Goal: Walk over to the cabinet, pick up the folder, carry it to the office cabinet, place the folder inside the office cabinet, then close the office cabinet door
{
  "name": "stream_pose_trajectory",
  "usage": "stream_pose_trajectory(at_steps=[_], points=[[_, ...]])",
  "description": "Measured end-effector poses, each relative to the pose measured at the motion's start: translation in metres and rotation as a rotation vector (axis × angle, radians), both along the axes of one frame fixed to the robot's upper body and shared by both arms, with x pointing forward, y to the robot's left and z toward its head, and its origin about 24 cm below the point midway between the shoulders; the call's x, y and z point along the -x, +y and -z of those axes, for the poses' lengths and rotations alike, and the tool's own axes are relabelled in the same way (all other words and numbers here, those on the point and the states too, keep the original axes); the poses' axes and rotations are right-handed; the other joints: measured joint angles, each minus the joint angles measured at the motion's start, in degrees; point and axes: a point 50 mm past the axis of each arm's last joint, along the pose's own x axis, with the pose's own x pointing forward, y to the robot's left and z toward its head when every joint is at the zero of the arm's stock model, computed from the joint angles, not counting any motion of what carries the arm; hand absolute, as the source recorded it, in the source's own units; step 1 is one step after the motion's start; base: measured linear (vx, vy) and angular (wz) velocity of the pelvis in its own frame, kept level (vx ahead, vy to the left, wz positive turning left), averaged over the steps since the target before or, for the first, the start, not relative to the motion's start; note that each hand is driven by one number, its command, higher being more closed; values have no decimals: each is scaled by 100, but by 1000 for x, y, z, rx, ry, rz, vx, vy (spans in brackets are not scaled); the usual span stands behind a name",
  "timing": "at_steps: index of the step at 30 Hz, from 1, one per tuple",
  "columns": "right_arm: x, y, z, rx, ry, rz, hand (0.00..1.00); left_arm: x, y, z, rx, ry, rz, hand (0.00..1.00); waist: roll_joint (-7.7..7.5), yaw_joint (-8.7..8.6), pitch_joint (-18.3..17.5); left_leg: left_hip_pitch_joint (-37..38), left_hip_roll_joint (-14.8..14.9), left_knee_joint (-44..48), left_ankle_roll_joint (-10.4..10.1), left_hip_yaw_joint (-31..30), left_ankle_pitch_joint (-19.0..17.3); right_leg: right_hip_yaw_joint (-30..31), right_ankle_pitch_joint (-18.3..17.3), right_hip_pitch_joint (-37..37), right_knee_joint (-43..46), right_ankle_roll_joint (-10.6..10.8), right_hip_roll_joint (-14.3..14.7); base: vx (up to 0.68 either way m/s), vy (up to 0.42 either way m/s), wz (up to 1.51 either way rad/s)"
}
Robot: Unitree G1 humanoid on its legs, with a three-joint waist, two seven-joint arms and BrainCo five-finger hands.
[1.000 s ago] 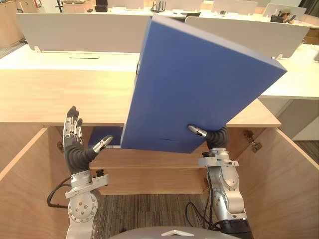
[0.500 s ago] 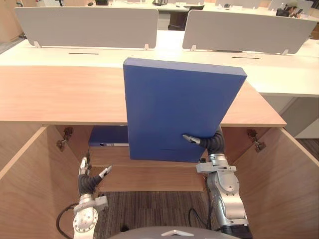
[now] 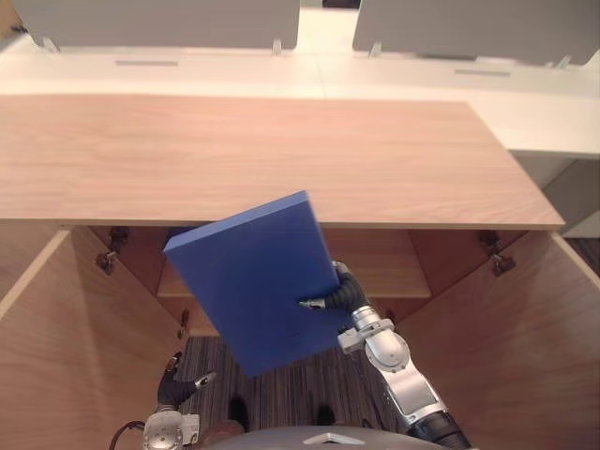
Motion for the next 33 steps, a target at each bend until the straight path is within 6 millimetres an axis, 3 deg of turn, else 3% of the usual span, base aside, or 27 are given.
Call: stream_pose_trajectory(at_steps=[2, 4, 6, 11, 17, 23, 24, 26, 28, 33], points=[[-18, 8, -15, 71, -84, -48, 100, -29, -2, -6, 1, -56, 21, 0, 140, -17, 518, -1073, 179, 1373, 45, -39, -469, -6, 5, -669, 492, -4, 16, -94, -3, 1], [-27, 13, -27, 136, -149, -88, 100, -51, -6, -15, 3, -117, 31, 0, 334, -18, 868, -1673, 369, 2123, 68, -63, -722, -2, -26, -1087, 823, -8, 88, -164, 30, -12], [-34, 16, -31, 148, -168, -88, 100, -64, -6, -21, -6, -160, 25, 0, 422, -18, 1011, -2151, 453, 2526, 90, -77, -867, 12, -169, -1595, 1256, 2, 98, -172, 55, -10], [-41, 13, -43, 105, -191, -49, 100, -79, -7, -31, 11, -222, 13, 0, 471, -24, 1402, -3142, 624, 3497, 157, -57, -1276, 164, -655, -2778, 2499, -31, 69, -148, 37, -8], [-30, 4, -117, -221, -439, 45, 100, -101, -12, -61, 59, -395, -56, 0, 528, 115, 1734, -4601, 916, 4791, 180, -66, -1655, 185, -1188, -4347, 4020, -83, -15, -97, -8, 0], [-35, -21, -147, -433, -528, 186, 100, -122, -21, -94, 113, -560, -68, 0, 525, 238, 1884, -5665, 1034, 5849, 144, -348, -2005, 122, -1705, -5369, 5269, -97, -73, -3, -79, 11], [-35, -25, -150, -450, -540, 201, 100, -123, -21, -101, 113, -594, -66, 0, 527, 248, 1911, -5788, 1035, 5943, 147, -374, -2024, 117, -1762, -5486, 5392, -103, -89, 17, -107, 16], [-31, -41, -167, -524, -612, 253, 100, -116, -18, -134, 93, -750, -60, 0, 549, 293, 2094, -6217, 1052, 6355, 136, -482, -2142, 106, -1958, -5895, 5857, -123, -118, 5, -109, 12], [-29, -57, -176, -596, -657, 317, 100, -105, -13, -148, 84, -819, -76, 0, 553, 359, 2134, -6525, 1094, 6674, 143, -548, -2236, 108, -2114, -6190, 6203, -135, -124, -1, -97, 5], [-28, -90, -191, -769, -722, 415, 100, -99, -8, -160, 112, -890, -120, 0, 576, 502, 2221, -6909, 1089, 7159, 56, -709, -2390, 75, -2427, -6532, 6798, -171, -180, -28, -97, 13]])
